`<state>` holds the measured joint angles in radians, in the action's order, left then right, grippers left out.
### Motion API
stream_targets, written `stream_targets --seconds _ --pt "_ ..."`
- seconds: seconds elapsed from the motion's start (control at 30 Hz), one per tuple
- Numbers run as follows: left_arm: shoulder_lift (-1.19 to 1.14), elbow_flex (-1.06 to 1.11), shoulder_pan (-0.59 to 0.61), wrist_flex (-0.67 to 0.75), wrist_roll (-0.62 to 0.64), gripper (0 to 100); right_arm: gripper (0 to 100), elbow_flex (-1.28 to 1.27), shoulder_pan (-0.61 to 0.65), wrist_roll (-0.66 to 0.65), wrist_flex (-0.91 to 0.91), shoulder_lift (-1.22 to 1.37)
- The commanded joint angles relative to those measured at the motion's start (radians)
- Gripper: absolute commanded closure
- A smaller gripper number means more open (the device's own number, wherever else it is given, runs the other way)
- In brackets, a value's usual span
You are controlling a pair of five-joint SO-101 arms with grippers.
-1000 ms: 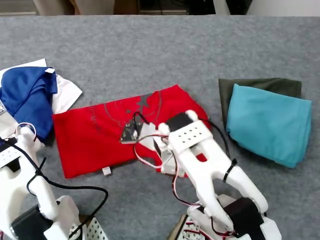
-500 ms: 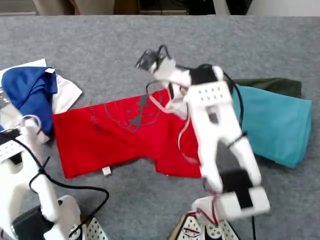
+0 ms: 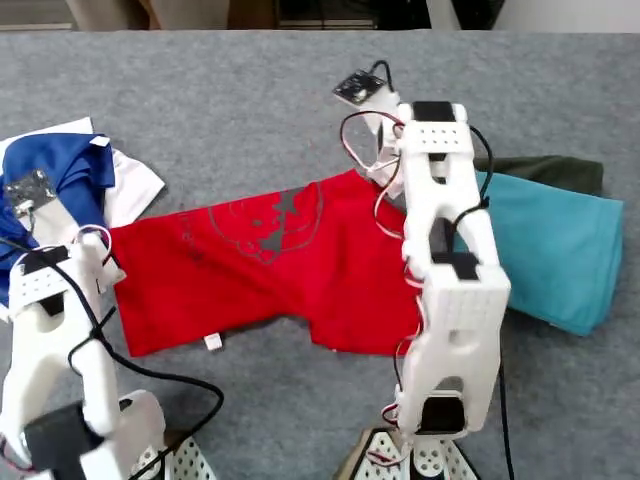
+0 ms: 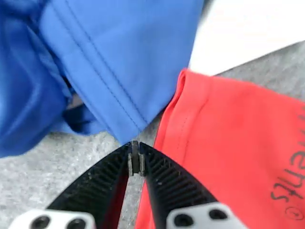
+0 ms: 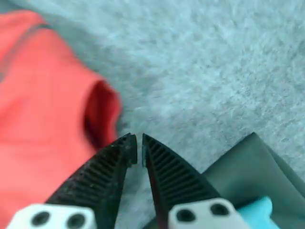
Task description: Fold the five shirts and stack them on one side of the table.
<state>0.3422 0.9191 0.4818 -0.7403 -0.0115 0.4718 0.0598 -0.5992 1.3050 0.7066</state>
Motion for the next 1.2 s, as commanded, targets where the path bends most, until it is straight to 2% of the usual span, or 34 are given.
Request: stream_targets --seconds 0.0,0.13,0.33,0.47,0.57,0.73,0.87,1.07,1.17 --pt "-0.097 -0.054 0.005 -0.002 0.006 98 96.1 0.157 -0.038 0.005 -0.009 0.107" --pt "-0.208 -0.130 0.058 -0.017 0.006 98 96.2 0.302 -0.059 0.005 0.052 0.189" --pt "-0.226 -0.233 0.118 -0.060 0.005 98 96.3 0.544 -0.050 0.005 0.230 0.199" --pt "-0.156 -0.333 0.083 -0.215 0.011 98 99.7 0.754 0.002 0.005 0.373 0.205" --pt "-0.087 -0.358 0.028 -0.259 0.054 98 99.5 0.829 0.073 0.011 0.439 0.206" --pt "-0.056 -0.358 -0.098 -0.262 0.095 98 99.5 0.763 0.163 0.014 0.410 0.222" --pt "-0.088 -0.358 -0.157 -0.253 0.129 98 99.5 0.705 0.165 0.014 0.330 0.298" --pt "-0.282 -0.325 -0.152 -0.104 0.126 98 99.5 0.739 0.116 0.008 0.239 0.463" --pt "-0.389 -0.350 -0.117 -0.120 0.133 98 99.5 0.809 0.085 0.006 0.256 0.501"
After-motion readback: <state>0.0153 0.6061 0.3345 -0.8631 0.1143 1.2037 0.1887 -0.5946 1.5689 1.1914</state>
